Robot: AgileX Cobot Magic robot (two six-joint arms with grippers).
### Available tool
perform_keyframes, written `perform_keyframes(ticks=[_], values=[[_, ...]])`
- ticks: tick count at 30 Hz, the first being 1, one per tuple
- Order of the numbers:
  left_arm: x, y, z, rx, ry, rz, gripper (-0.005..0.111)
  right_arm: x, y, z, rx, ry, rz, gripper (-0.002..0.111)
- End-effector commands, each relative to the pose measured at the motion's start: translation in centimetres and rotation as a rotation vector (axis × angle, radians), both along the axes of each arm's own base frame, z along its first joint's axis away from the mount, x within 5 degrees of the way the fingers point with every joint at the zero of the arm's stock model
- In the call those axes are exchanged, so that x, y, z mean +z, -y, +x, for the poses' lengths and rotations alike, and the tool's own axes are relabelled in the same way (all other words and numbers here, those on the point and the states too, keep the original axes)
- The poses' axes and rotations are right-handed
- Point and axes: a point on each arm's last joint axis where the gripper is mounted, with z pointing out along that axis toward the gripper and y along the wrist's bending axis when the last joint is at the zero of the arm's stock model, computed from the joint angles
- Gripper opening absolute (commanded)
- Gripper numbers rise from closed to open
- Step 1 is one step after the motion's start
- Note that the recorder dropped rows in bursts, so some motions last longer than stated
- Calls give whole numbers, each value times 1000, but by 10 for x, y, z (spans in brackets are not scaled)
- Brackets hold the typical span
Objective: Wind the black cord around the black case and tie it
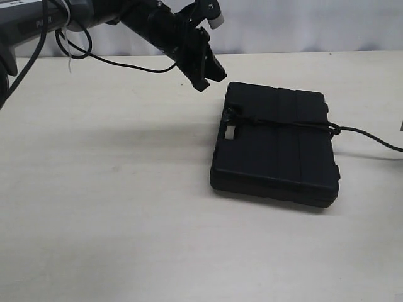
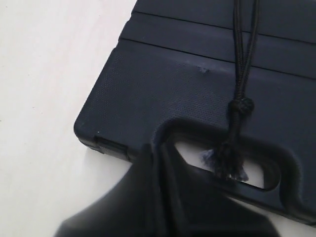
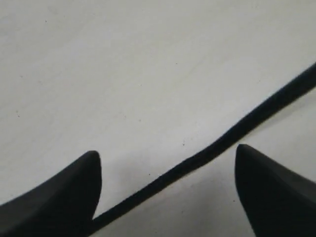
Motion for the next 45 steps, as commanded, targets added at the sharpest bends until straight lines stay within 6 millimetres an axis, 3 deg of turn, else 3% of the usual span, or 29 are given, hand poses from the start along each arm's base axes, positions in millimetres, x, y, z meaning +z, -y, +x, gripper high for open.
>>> perform_keyframes(ticks=[1,6,8,13,16,21,26,31,40,43,45], values=[[6,1,-1,-4,4,-16,0,31,-5,2,38,102,25,78],[6,1,-1,-5,5,-14,0,88,-41,-3,277,315,191,76],[6,1,-1,-3,1,-14,0,98,-64,0,381,360,267,56],[5,-2,-2,1,-39,-14,0,78,-84,16,444,283,206,4],[5,-9,1,39,-62,-16,0,67,-85,34,447,267,203,4],[5,-25,8,106,-118,-25,0,29,-81,59,426,201,253,4],[5,-48,18,175,-155,-32,0,4,-94,70,528,146,386,4],[4,-70,23,213,-198,-33,0,-8,-131,84,644,28,403,4],[3,-88,26,245,-246,-35,0,-7,-236,93,824,12,394,4],[3,-87,24,231,-262,-30,0,1,-255,96,865,37,372,4],[3,-87,23,223,-271,-28,0,12,-256,97,872,63,365,4]])
